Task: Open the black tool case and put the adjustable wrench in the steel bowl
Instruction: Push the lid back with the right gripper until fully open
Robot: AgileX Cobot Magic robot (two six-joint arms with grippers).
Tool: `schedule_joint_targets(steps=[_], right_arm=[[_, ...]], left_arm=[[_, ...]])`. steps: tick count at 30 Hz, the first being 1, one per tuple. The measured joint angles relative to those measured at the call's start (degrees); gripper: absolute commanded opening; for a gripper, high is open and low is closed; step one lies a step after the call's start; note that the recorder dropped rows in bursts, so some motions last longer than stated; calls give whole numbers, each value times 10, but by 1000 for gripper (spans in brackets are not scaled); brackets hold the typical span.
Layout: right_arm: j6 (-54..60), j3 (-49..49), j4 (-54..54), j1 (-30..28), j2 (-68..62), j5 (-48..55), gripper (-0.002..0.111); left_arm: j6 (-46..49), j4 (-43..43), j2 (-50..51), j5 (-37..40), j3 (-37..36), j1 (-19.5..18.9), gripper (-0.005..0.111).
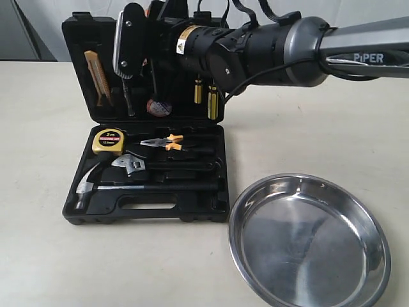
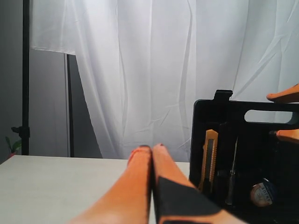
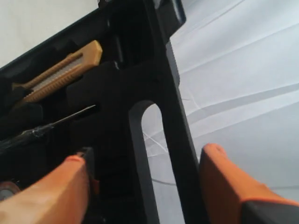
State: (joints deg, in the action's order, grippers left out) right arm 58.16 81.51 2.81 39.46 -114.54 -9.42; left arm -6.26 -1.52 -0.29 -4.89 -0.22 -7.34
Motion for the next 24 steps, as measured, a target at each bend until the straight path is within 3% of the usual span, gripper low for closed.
schedule_joint_targets(steps=[12,24], right_arm=[[1,-7,-97,-27,-10,15,61],[2,-10,-110,-43,-14,19,60]], left_arm=[[0,0,0,0,0,0,0],[0,0,0,0,0,0,0]])
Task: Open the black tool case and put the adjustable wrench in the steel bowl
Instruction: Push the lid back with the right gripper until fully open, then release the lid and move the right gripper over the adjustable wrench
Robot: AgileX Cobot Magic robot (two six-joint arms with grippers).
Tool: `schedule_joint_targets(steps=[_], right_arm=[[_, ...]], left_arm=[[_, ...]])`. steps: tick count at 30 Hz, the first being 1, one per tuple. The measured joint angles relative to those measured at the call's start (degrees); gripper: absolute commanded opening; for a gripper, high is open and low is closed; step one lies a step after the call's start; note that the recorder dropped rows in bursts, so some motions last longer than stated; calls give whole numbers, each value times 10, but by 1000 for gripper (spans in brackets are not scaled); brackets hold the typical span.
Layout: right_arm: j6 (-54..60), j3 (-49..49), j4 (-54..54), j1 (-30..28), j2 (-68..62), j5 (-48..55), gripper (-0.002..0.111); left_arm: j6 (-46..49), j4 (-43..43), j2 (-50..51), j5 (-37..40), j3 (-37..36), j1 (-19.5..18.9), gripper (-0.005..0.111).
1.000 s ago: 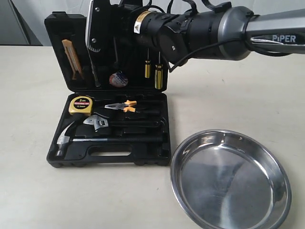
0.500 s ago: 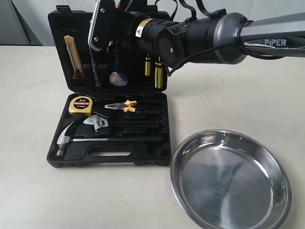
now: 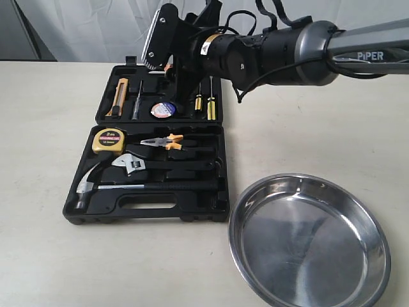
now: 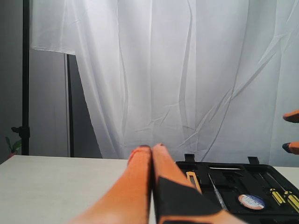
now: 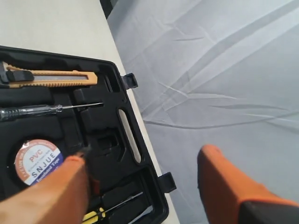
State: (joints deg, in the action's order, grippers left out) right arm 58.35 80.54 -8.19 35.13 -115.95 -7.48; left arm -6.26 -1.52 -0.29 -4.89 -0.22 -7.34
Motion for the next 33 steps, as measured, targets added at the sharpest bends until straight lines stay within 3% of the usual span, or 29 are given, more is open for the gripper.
schedule_joint_targets(steps=[3,9,14,20,28,33], right_arm=[[0,0,-34,0,0,30,48],[-11,0,-152,0,9,179,-1],[-89,0,-156,0,25,269,0],[-274,0,-97,-47,33,274,0],[-289,2,-99,-89,30,340,0],[-298,73,-103,-90,-15,367,0]], left_arm=[[0,0,0,0,0,0,0],[0,0,0,0,0,0,0],[0,0,0,0,0,0,0],[0,0,0,0,0,0,0],[0,0,0,0,0,0,0],[0,0,0,0,0,0,0]])
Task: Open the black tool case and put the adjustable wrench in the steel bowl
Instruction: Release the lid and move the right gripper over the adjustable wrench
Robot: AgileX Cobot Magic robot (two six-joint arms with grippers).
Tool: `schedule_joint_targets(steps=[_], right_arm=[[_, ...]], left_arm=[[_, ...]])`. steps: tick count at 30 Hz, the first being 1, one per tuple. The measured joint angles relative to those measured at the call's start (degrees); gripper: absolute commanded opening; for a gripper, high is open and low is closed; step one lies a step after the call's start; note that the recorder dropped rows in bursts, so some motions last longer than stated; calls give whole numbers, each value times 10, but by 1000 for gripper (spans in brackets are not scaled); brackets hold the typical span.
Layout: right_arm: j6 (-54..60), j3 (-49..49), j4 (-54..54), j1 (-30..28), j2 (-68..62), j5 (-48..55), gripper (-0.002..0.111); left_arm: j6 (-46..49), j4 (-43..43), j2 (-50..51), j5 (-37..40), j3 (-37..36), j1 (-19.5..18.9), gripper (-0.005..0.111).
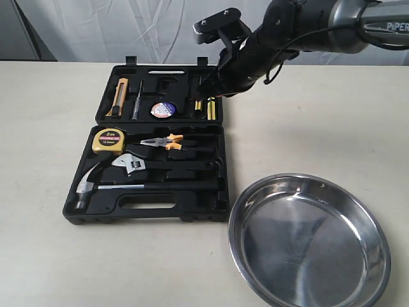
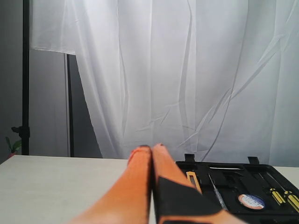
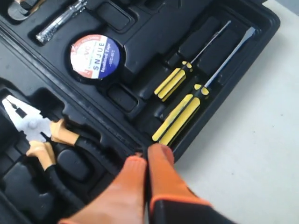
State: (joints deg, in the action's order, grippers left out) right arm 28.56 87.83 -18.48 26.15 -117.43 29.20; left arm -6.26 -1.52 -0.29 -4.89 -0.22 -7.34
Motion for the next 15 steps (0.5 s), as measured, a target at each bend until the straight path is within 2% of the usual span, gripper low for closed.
schedule_joint_targets(steps=[7,15], right_arm=[[-2,105,-2,0,-70,69,0],[-25,182,0,0,-152,90,0]], left_arm=[[0,0,0,0,0,0,0],[0,0,0,0,0,0,0]])
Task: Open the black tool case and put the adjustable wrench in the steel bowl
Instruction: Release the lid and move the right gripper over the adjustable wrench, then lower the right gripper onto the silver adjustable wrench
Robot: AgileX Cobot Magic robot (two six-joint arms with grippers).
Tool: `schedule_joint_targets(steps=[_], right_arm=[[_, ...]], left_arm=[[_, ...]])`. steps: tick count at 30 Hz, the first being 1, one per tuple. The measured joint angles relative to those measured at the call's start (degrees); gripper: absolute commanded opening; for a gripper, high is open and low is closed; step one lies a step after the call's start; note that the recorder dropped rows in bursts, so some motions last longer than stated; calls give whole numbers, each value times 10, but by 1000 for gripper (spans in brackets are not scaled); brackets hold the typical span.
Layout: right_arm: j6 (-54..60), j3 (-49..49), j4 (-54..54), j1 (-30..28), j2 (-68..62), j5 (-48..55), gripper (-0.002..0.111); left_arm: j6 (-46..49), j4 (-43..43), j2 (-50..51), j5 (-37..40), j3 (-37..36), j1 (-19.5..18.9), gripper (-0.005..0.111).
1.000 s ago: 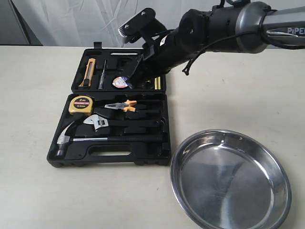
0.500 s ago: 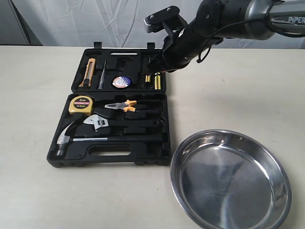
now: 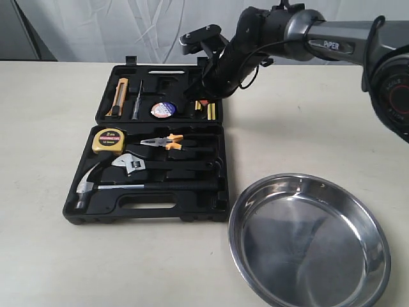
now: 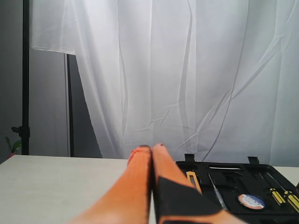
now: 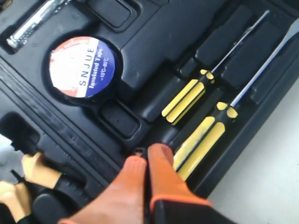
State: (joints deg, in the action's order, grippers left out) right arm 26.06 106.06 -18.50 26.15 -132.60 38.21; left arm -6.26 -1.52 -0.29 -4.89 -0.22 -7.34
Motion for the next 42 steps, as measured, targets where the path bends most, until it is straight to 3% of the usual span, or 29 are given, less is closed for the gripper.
schedule_joint_targets(steps=[13,21,26,38,42], right_arm=[[-52,31,45,0,-38,7,0],[-98,100,84,0,-39,203,0],[-57,136,23,0,-39,301,0],[39,141,-81,57,-38,312,0],[59,141,-90,92,-36,228,0]], left_arm=[[0,0,0,0,0,0,0],[0,0,0,0,0,0,0],[0,0,0,0,0,0,0],[0,0,0,0,0,0,0],[0,0,0,0,0,0,0]])
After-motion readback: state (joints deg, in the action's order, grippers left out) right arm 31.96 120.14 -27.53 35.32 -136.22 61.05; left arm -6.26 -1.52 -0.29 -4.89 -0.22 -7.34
